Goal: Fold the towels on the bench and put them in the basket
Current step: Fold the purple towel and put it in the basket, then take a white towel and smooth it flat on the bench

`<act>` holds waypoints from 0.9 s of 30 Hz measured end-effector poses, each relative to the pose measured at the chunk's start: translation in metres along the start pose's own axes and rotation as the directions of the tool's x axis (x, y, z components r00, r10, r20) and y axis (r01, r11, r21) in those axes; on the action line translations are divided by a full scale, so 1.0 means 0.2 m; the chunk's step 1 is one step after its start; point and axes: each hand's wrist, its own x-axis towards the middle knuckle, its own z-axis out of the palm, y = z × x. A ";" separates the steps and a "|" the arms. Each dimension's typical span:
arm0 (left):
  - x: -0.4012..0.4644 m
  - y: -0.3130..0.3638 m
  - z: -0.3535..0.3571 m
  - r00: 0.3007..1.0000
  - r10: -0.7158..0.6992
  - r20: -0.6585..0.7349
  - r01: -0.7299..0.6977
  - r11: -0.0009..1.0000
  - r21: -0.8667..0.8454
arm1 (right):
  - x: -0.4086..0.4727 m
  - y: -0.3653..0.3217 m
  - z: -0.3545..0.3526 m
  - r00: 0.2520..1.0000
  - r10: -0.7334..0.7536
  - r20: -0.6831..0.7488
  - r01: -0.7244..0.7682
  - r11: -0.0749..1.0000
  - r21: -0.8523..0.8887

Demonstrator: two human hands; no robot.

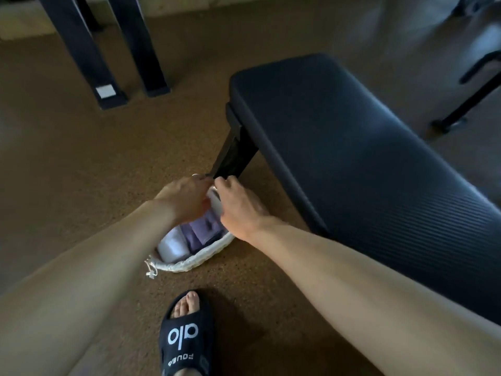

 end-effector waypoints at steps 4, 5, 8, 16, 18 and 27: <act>-0.24 0.30 -0.42 0.976 0.138 -0.171 -0.150 0.987 -0.058 | -0.37 0.01 -0.43 0.992 -0.042 -0.120 0.059 0.988 0.143; -0.31 0.40 -0.51 0.962 0.180 -0.203 -0.198 0.978 -0.069 | -0.48 0.04 -0.53 0.984 -0.027 -0.177 0.059 0.983 0.176; -0.51 0.76 -0.74 0.929 0.295 -0.225 -0.310 0.950 -0.035 | -0.85 0.21 -0.79 0.945 0.116 -0.304 -0.035 0.966 0.258; -1.02 1.90 -0.72 0.788 0.615 -0.036 -0.593 0.741 -0.314 | -1.99 0.83 -1.14 0.797 0.601 -0.062 -0.601 0.799 0.024; -1.15 2.16 -0.62 0.745 0.666 0.043 -0.605 0.701 -0.377 | -2.25 0.94 -1.16 0.737 0.673 0.069 -0.665 0.739 -0.111; -1.40 2.61 -0.21 0.657 0.728 0.196 -0.706 0.685 -0.179 | -2.81 1.05 -1.04 0.579 0.653 0.488 -0.771 0.632 0.070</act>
